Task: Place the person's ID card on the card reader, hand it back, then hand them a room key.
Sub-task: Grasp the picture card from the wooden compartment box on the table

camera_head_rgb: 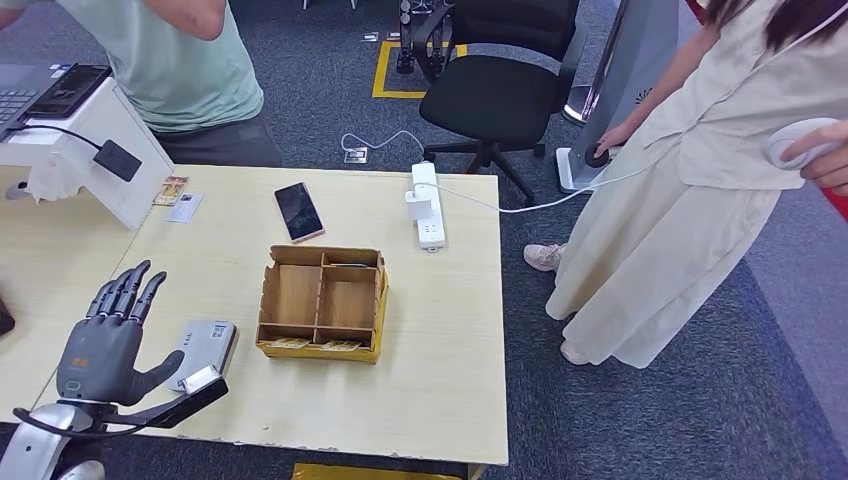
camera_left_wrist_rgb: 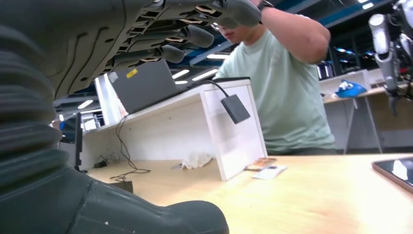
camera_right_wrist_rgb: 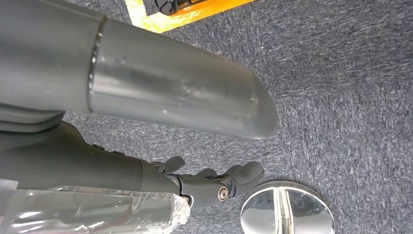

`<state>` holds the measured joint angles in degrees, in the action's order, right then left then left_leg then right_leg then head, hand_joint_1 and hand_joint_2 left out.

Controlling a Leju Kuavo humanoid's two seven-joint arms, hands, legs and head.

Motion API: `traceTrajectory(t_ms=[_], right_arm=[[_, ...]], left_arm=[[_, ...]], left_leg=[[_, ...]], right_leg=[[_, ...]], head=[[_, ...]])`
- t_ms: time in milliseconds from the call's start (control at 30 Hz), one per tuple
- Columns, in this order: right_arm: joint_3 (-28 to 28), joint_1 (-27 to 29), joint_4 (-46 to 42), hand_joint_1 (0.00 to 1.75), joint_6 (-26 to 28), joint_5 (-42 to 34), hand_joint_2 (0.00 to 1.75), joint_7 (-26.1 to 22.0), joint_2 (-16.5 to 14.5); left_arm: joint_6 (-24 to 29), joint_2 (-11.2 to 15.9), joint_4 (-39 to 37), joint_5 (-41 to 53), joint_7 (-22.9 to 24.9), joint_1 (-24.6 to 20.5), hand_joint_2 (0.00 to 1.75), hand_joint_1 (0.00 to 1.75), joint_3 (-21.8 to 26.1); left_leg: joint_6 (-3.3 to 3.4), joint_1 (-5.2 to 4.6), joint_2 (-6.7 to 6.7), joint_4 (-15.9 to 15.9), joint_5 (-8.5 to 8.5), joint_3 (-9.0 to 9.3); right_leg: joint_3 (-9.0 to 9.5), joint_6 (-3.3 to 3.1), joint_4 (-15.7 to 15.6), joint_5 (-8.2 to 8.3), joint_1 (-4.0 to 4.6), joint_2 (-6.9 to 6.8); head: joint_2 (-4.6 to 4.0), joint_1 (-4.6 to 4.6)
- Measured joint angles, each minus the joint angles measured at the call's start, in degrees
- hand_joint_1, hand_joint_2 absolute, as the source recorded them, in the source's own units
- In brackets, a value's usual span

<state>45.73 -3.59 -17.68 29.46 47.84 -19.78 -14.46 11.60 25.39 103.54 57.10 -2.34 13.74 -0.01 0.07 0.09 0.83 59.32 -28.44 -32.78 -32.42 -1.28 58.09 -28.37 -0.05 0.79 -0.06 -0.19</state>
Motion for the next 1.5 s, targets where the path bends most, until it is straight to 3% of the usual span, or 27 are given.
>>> traceTrajectory(t_ms=[400,967,1167,1500], right_arm=[[0.0,-0.3,0.0,0.00,0.1,0.4,0.00,0.0,0.1],[-0.1,-0.4,0.0,0.00,1.3,1.1,0.00,-0.7,0.2],[-0.2,-0.5,0.0,0.00,1.3,1.2,0.00,-0.8,0.4],[-0.8,-0.6,0.0,0.00,1.3,1.2,0.00,-0.7,0.4]], left_arm=[[-4.3,2.8,0.0,0.6,-0.2,-2.8,1.75,0.00,-5.2],[-1.4,1.6,-0.1,-3.1,-2.1,-4.6,1.75,0.00,-10.0],[-4.5,0.9,-0.3,-10.4,-3.3,-4.8,1.75,0.00,-10.0],[-8.0,0.6,-2.0,-10.7,-3.2,-6.0,1.75,0.00,-10.1]], left_leg=[[-0.01,0.00,0.02,0.0,0.01,0.01],[0.00,0.00,0.01,0.0,0.00,0.00],[0.00,0.00,0.02,0.0,0.00,0.00],[0.00,0.00,0.01,0.0,0.00,0.01]], right_leg=[[0.01,0.00,0.0,0.01,0.00,-0.03],[0.00,0.00,0.0,0.00,0.00,-0.02],[0.00,0.00,0.0,0.00,0.00,-0.02],[0.00,0.00,0.0,0.00,0.00,-0.02]], head=[[-0.01,0.00],[-0.01,0.00],[-0.01,-0.02],[-0.01,-0.02]])
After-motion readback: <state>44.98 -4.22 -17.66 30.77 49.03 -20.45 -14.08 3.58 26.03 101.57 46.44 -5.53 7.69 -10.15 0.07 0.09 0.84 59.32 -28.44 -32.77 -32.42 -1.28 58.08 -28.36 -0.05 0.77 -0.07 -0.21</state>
